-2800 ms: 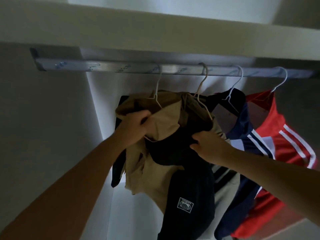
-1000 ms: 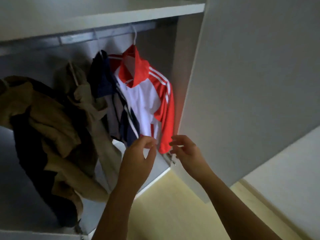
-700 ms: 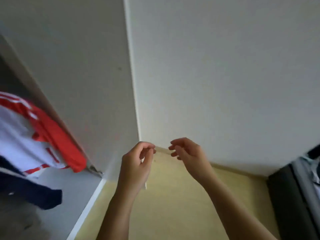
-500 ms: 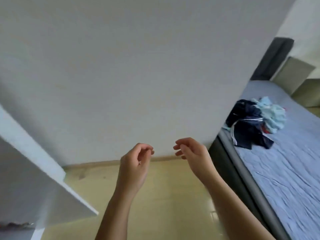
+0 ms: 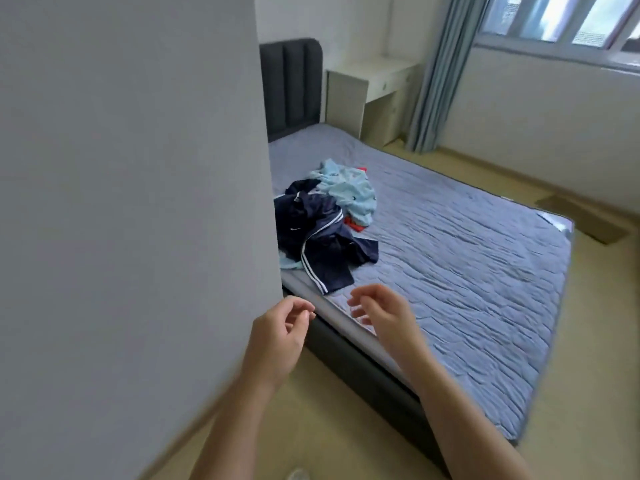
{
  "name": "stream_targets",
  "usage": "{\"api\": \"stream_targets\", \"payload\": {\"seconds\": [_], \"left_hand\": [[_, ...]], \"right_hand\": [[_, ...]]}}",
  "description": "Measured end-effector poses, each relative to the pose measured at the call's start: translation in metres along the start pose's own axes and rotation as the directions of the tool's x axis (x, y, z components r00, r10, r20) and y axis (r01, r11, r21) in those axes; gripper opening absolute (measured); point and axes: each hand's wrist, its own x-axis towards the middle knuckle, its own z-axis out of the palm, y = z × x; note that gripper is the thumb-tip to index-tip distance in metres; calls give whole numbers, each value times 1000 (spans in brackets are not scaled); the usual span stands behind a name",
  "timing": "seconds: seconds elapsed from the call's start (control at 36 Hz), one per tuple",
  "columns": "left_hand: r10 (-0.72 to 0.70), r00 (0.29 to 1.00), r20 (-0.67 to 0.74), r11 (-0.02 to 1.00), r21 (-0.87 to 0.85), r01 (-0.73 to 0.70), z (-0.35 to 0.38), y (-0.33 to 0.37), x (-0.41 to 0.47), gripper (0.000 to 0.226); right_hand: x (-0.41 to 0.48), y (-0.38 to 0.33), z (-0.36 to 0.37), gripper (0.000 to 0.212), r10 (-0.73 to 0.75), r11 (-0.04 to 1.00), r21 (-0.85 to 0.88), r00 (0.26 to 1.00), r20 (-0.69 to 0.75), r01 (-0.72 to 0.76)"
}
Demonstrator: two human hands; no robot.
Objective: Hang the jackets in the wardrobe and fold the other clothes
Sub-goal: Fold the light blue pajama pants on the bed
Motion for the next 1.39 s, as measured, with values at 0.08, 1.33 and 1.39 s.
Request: {"api": "stream_targets", "payload": {"seconds": [0.08,1.33,1.39], "left_hand": [[3,996,86,1000,17,-5,18,-4,75,21],[-448,867,217,876,299,378,305,-436,762,28],[-380,849,367,917,24,399,319,-410,761,30]], "right_hand": [[55,-1,-10,29,44,999,-20,998,-33,-45],[742,393,72,128,257,958,-175,951,172,-228],[756,387,86,133,215,970,-155,962,169,-189]]}}
